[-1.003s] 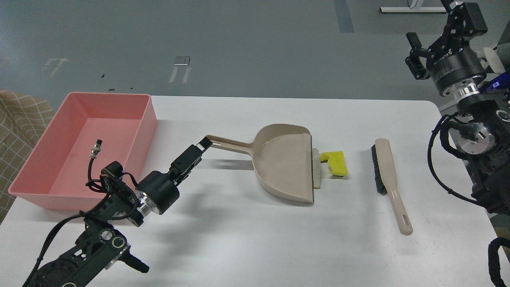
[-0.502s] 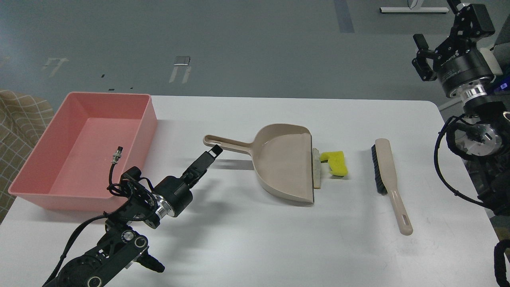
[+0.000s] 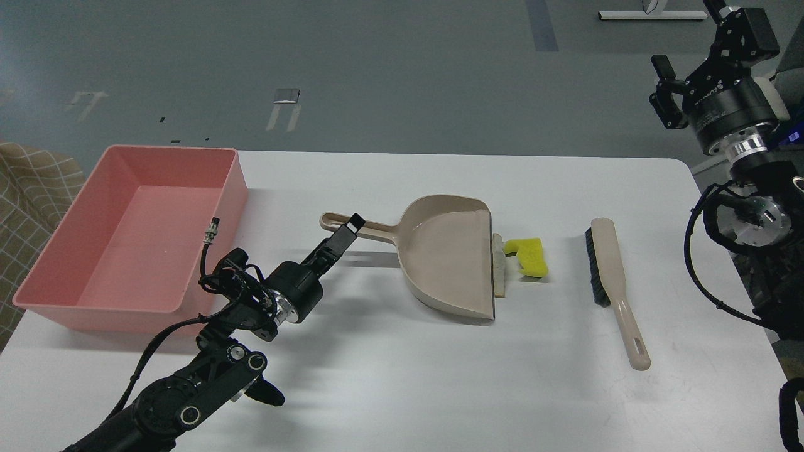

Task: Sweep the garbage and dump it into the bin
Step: 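Lower the left gripper to the dustpan handle and grasp it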

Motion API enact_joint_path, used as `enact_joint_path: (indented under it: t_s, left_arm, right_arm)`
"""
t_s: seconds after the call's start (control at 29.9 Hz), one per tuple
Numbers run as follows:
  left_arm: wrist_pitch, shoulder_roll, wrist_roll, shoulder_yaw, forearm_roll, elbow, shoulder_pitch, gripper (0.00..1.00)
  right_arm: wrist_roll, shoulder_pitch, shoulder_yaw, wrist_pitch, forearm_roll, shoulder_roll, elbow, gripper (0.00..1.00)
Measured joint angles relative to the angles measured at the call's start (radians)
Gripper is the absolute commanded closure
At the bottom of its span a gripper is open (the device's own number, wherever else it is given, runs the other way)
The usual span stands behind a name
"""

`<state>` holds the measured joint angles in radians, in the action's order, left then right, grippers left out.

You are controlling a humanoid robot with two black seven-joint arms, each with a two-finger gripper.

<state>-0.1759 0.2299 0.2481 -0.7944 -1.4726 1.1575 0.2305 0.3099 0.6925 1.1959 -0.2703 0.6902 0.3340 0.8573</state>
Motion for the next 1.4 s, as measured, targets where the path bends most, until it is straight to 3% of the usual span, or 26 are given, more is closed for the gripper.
enact_joint_path:
  t_s: [0.4,0.6,1.17,1.27,1.34,1.37,1.4]
  left_arm:
    - [-0.066,-0.073,0.000,0.005,0.006,-0.099,0.038,0.03]
    - [-0.069,-0.076,-0.001,0.001,0.019,-0.101,0.041,0.09]
    - [-0.071,-0.091,-0.007,0.002,0.029,-0.127,0.074,0.11]
    - [-0.070,-0.092,-0.007,0.003,0.038,-0.136,0.089,0.18]
    - [-0.068,-0.093,-0.006,0.004,0.044,-0.145,0.099,0.27]
    - [-0.067,-0.095,-0.006,0.004,0.046,-0.149,0.102,0.32]
    - [-0.067,-0.098,-0.006,0.004,0.047,-0.152,0.105,0.46]
  right_arm:
    - [0.000,0.000,0.002,0.003,0.000,0.000,0.002,0.00]
    - [0.000,0.000,0.002,0.014,0.000,0.000,0.002,0.00]
    - [0.000,0.002,0.002,0.026,0.000,0.015,0.005,0.00]
    - [0.000,0.002,0.002,0.026,0.000,0.017,0.006,0.00]
    - [0.000,0.002,0.002,0.026,0.000,0.018,0.009,0.00]
    - [0.000,0.002,0.001,0.026,0.000,0.018,0.010,0.00]
    - [0.000,0.002,0.001,0.026,0.000,0.019,0.010,0.00]
